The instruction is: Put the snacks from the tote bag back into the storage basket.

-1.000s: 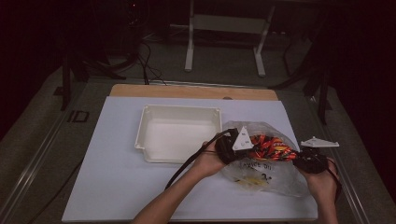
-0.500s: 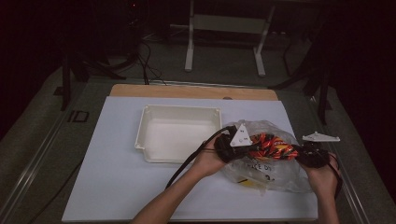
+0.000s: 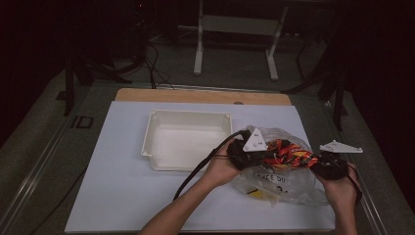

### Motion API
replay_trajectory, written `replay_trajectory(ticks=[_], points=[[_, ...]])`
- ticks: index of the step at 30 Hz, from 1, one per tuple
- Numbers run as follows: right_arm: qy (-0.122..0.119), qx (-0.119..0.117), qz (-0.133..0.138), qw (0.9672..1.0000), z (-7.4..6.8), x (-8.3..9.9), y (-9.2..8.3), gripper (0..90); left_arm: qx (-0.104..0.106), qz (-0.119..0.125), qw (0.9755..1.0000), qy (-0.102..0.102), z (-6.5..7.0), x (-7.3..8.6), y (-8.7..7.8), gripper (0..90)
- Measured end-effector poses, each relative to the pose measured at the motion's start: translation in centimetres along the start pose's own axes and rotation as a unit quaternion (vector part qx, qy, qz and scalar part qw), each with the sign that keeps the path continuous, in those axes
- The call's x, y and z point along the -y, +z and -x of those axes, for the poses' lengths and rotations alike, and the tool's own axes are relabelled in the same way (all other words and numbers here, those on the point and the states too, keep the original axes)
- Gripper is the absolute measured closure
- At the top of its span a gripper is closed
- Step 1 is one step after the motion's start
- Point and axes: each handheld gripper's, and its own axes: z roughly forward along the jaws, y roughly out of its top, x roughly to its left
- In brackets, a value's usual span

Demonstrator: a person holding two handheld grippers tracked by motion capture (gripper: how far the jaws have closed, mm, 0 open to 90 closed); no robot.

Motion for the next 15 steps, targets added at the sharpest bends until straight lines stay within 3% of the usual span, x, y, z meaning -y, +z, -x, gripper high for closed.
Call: replay_trajectory(ticks=[7,15], points=[[-0.001,0.001,0.003,1.0,-0.1,0.0,-0.1,79.2,0.009,0.004,0.9999,-0.005,0.2,-0.4,-0.5,89.1],[0.005,0.004,0.01,0.9999,-0.2,0.0,-0.7,72.9,0.021,0.015,0.9996,-0.013,0.4,-1.0,-1.1,89.1]])
